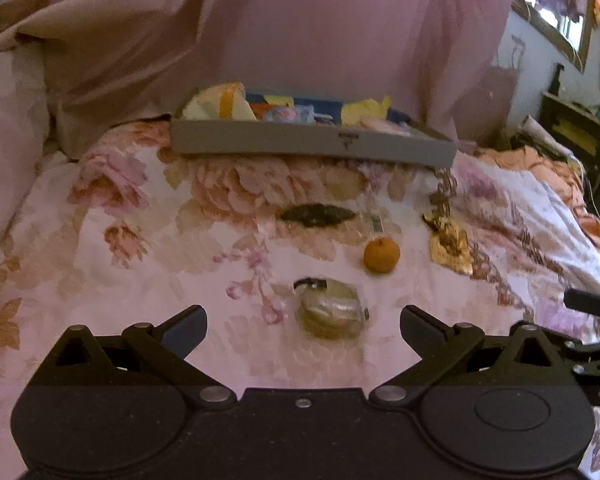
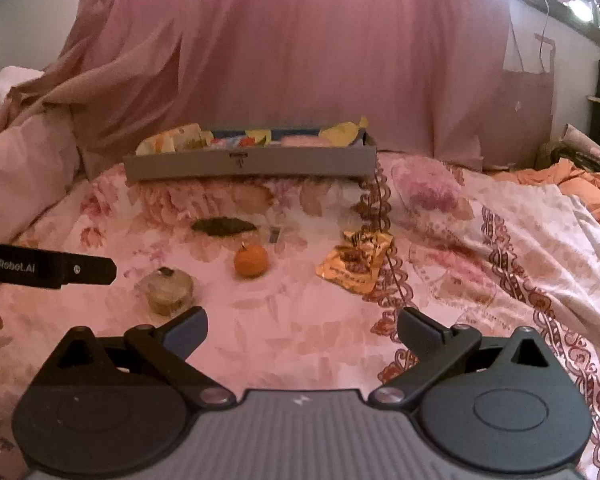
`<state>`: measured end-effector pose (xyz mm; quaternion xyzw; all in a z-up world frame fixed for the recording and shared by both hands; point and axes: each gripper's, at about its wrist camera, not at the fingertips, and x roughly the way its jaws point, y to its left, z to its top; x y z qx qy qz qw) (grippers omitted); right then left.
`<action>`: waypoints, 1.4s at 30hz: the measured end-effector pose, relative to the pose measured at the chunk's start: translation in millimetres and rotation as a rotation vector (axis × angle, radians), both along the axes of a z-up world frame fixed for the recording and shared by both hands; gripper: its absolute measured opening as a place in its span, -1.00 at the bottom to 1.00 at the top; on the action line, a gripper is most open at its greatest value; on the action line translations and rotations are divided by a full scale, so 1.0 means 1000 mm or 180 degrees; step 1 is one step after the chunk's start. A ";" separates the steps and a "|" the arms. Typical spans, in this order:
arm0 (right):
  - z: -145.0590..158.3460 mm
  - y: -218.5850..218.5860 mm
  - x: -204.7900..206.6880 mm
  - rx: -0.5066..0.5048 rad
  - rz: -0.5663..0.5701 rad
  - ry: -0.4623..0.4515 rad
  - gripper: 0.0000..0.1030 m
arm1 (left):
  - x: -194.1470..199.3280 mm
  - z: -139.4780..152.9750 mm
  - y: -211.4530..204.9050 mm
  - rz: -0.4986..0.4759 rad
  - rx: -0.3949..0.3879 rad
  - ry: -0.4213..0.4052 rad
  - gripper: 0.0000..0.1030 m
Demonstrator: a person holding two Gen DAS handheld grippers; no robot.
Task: Organize snacks
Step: 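Grasp the clear-wrapped cookie pack with left tool while right tool grasps orange mandarin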
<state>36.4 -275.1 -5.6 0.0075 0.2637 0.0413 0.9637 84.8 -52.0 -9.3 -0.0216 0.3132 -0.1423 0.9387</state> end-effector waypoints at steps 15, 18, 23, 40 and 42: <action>-0.021 0.008 0.016 -0.0067 0.0041 0.0253 1.00 | 0.021 -0.022 -0.009 -0.0191 0.0077 0.0195 0.99; -0.024 0.008 0.021 -0.0068 0.0025 0.0271 1.00 | 0.026 -0.024 -0.013 -0.0243 0.0111 0.0183 0.99; -0.028 0.005 0.034 -0.0054 -0.0012 0.0266 1.00 | 0.034 -0.029 -0.017 -0.0364 0.0147 0.0199 0.99; -0.044 0.007 0.100 0.0210 0.0390 0.0185 0.99 | 0.068 -0.050 -0.023 -0.0625 0.0243 0.0356 0.98; -0.044 0.010 0.108 0.0239 0.0456 0.0179 0.98 | 0.068 -0.051 -0.023 -0.0646 0.0252 0.0326 0.98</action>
